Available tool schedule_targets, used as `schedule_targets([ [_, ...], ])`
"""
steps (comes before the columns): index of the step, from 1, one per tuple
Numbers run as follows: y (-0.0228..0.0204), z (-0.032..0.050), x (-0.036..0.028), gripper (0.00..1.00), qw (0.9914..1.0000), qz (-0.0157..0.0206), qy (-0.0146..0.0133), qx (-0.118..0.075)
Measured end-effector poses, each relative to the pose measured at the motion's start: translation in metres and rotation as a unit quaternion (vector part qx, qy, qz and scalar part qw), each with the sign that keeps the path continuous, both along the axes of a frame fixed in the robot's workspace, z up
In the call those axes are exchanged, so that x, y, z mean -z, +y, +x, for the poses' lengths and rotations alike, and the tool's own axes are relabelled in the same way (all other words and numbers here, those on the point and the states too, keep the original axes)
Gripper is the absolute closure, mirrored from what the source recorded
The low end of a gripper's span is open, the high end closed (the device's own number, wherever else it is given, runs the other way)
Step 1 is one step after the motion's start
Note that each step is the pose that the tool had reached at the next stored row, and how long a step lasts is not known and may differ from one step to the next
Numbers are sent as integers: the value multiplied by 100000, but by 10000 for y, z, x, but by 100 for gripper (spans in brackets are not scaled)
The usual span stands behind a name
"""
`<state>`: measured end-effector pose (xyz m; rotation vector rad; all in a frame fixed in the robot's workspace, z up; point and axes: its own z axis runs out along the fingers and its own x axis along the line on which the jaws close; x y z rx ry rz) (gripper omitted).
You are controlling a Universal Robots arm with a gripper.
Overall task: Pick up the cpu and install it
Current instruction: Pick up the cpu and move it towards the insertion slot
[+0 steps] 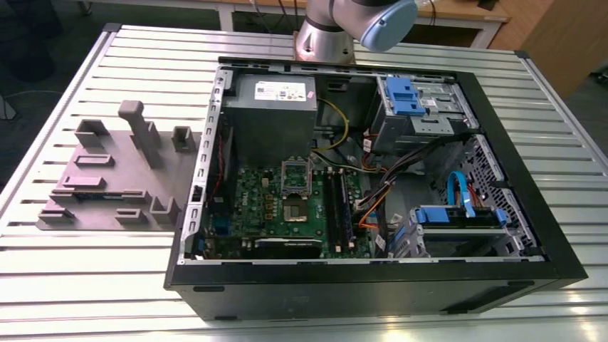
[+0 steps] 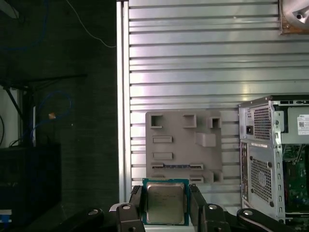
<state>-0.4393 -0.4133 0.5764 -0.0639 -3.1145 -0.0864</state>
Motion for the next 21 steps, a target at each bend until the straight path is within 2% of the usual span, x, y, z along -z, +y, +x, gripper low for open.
schedule_targets([
  [8, 0, 0, -177, 53, 100000, 2, -4, 1],
  [10, 0, 0, -205, 53, 100000, 0, 1, 1],
  [21, 0, 0, -209, 53, 100000, 1, -2, 2],
])
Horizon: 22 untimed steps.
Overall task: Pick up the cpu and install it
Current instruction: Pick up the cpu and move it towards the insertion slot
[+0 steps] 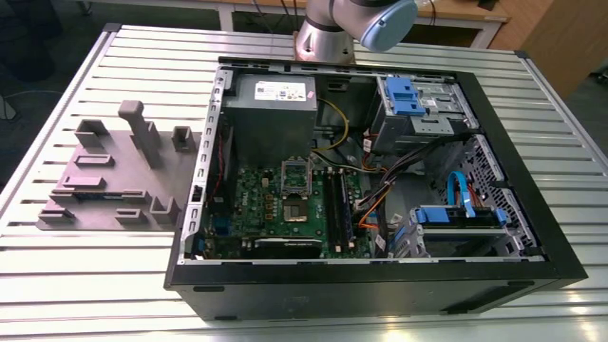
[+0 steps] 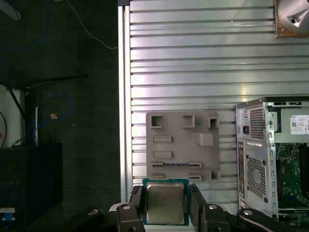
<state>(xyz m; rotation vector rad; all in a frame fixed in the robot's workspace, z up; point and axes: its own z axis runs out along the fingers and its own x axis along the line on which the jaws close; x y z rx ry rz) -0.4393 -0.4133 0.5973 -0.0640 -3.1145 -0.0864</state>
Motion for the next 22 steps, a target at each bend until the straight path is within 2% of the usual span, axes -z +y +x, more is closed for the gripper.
schedule_targets([
  [5, -14, -1, 83, 53, 100000, 2, -63, 10],
  [6, -30, -1, 102, 53, 100000, 7, -70, 7],
  [11, -164, 0, 193, 53, 100000, 8, -86, 13],
  [13, -184, 36, 216, 53, 100000, -3, -68, 11],
  [18, -203, 189, 254, 53, 100000, 123, -80, 13],
  [22, -273, 232, 318, 53, 100000, 201, -92, 14],
])
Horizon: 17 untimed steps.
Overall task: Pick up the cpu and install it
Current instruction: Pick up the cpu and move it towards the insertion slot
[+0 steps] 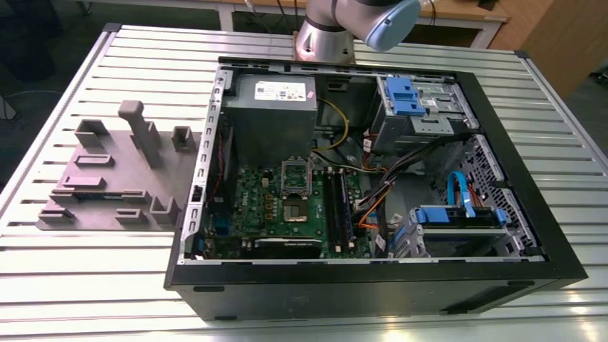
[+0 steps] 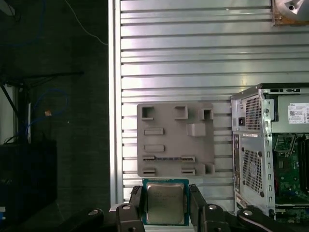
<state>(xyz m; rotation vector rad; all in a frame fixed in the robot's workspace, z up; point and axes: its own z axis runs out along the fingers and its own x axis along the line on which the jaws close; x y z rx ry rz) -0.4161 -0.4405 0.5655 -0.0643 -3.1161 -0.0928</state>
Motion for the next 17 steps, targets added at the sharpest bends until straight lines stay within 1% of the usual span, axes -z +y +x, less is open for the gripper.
schedule_targets([
  [4, -82, 36, 69, 53, 100000, 57, -17, -5],
  [5, -97, 48, 83, 53, 100000, 70, -16, -2],
  [9, -123, 140, 124, 53, 100000, 280, -32, -2],
  [10, -126, 174, 132, 53, 99999, 316, -34, -3],
  [17, -130, 486, 167, 53, 99999, 444, -31, -6],
])
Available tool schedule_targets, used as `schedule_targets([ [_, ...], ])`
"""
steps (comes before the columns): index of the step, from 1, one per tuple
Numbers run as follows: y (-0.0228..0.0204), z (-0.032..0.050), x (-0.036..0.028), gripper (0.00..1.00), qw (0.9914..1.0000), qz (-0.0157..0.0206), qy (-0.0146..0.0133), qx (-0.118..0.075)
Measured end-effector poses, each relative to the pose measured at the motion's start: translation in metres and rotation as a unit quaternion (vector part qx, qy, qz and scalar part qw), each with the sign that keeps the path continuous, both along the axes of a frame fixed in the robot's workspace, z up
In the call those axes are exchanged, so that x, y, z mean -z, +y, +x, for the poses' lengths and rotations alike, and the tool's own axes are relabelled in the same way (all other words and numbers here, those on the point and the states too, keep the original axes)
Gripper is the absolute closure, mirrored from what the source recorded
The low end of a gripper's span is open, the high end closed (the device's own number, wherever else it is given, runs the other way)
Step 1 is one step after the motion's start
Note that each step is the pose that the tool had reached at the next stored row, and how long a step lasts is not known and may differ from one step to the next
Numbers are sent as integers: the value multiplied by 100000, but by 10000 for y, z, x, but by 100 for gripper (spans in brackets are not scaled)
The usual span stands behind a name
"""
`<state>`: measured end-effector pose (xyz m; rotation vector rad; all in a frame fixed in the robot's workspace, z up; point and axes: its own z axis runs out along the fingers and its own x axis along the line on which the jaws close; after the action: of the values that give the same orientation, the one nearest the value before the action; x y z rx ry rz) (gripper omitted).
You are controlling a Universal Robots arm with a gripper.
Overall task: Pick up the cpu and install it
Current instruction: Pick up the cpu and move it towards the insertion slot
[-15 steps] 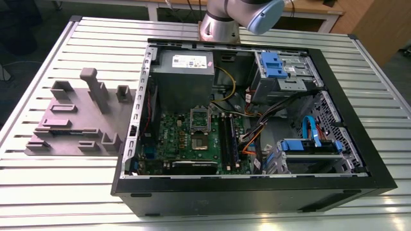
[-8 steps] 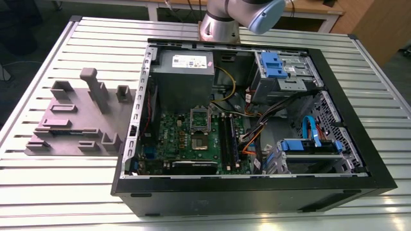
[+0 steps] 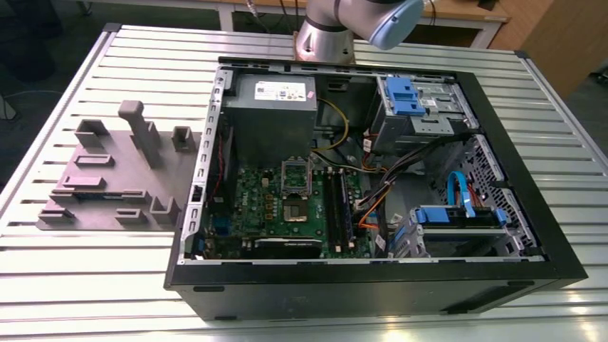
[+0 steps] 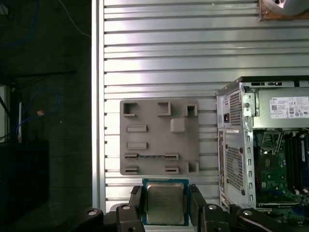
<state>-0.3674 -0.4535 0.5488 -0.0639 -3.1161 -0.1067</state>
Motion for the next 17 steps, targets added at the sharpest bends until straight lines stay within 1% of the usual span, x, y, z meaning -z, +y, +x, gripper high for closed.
schedule_targets([
  [2, 0, 91, 5, 53, 100000, 13, 5, 3],
  [3, 0, 109, 6, 53, 100000, 26, 1, 1],
  [17, 0, 116, 7, 53, 100000, 40, 1, 5],
])
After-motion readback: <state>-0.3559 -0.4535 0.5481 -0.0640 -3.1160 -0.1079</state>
